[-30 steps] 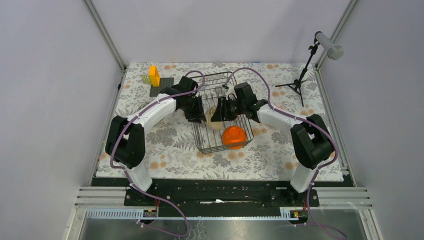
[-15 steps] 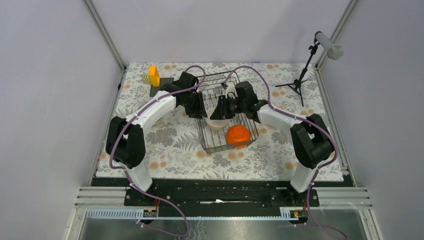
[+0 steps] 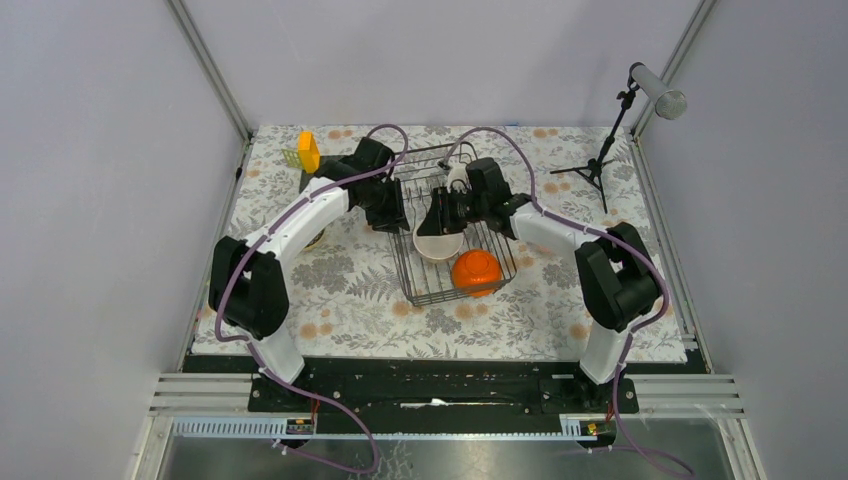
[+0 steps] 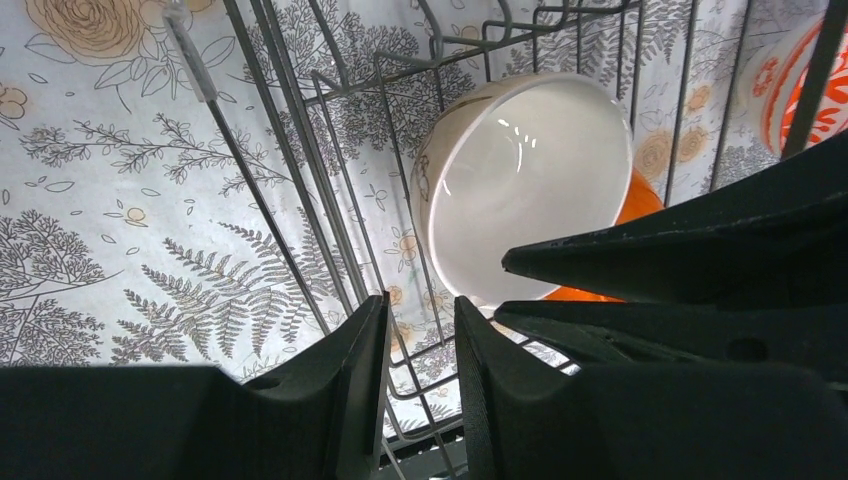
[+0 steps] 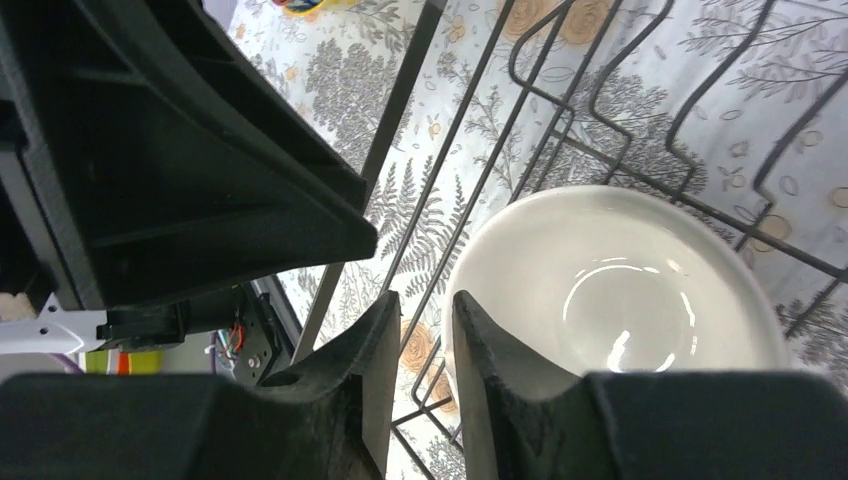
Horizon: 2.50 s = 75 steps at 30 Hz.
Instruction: Unload the bowls from the dish rack
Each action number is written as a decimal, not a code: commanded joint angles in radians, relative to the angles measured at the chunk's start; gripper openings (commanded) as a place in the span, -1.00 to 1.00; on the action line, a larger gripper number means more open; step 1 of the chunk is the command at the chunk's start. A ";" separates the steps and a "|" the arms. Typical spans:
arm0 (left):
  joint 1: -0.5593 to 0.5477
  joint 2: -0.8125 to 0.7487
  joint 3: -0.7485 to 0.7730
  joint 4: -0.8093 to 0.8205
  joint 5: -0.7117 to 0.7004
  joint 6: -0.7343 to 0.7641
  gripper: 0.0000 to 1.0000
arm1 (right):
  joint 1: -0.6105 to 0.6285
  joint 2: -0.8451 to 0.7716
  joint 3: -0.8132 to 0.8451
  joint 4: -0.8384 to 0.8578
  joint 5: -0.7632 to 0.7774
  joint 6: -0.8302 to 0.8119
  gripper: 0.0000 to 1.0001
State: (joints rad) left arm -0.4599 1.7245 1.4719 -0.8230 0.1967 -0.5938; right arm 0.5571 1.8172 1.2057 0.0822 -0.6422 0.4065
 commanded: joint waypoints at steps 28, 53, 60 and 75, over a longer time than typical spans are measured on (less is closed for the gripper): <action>-0.004 -0.091 0.054 0.012 -0.048 0.001 -0.28 | -0.004 0.084 0.295 -0.559 0.596 -0.180 0.18; -0.004 -0.211 -0.069 0.026 -0.193 -0.057 0.57 | 0.002 -0.048 0.442 -0.690 0.614 -0.160 -1.00; -0.006 -0.207 -0.120 0.074 -0.243 -0.076 0.69 | -0.009 -0.222 0.388 -0.719 0.779 -0.121 -1.00; -0.016 -0.123 -0.164 0.170 -0.265 -0.071 0.22 | -0.088 -0.586 0.016 -0.760 1.062 0.179 -1.00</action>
State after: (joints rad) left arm -0.4725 1.5623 1.2942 -0.7120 -0.0448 -0.6785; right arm 0.4953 1.3170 1.2926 -0.6868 0.3370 0.4427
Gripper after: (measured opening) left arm 0.637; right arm 0.067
